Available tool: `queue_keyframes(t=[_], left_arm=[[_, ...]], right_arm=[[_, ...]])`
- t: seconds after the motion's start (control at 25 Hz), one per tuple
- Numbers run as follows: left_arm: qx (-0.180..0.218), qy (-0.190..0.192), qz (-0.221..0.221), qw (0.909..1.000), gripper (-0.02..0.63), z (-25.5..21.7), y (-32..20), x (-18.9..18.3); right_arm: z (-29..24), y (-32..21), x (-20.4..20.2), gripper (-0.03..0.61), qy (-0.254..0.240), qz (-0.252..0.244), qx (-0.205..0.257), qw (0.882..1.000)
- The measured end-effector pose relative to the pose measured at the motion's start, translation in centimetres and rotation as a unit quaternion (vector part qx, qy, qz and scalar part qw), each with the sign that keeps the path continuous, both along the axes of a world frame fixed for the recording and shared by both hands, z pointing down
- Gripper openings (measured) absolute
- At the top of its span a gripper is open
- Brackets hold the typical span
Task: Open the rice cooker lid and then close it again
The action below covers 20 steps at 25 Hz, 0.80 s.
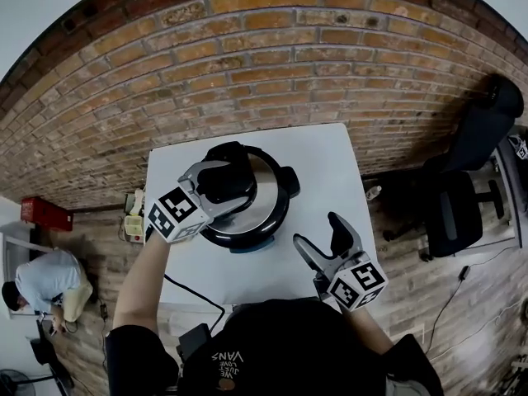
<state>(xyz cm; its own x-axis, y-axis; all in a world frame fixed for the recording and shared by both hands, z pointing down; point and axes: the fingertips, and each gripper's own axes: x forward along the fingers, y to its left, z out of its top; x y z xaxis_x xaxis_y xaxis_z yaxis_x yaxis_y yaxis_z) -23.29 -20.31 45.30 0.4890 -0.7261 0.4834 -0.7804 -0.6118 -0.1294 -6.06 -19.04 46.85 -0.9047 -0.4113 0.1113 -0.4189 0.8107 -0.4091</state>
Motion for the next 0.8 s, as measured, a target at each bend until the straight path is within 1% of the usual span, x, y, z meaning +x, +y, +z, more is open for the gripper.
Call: queue_keyframes(t=[0.24,0.4,0.48,0.56,0.64,0.72,0.8], left_arm=[[0.010,-0.003,-0.075,0.9971,0.304,-0.2,0.2,-0.8],[0.027,-0.018,-0.145,0.9888,0.322,-0.5,0.6,-1.5],[0.038,-0.022,-0.182,0.9823,0.330,-0.7,0.9,-1.8],[0.055,-0.016,-0.218,0.9743,0.334,-1.1,1.4,-2.1],[0.080,0.010,-0.252,0.9642,0.334,-1.9,2.2,-2.3],[0.103,0.037,-0.285,0.9522,0.334,-2.8,3.5,-2.8],[0.118,0.049,-0.315,0.9406,0.334,-3.5,5.2,-3.5]], right_arm=[[0.0,-0.9,-0.2,0.426,-0.003,-0.065,0.000,0.998],[-0.2,-1.4,0.0,0.426,0.003,-0.113,0.000,0.994],[-0.2,-1.5,-0.1,0.426,0.009,-0.138,-0.001,0.990],[-0.1,-1.5,-0.2,0.426,0.013,-0.158,-0.003,0.987],[-0.1,-1.5,-0.4,0.426,0.014,-0.174,-0.006,0.985],[0.0,-1.1,-0.8,0.426,0.016,-0.190,-0.008,0.982],[0.1,-0.5,-1.2,0.426,0.021,-0.208,-0.009,0.978]])
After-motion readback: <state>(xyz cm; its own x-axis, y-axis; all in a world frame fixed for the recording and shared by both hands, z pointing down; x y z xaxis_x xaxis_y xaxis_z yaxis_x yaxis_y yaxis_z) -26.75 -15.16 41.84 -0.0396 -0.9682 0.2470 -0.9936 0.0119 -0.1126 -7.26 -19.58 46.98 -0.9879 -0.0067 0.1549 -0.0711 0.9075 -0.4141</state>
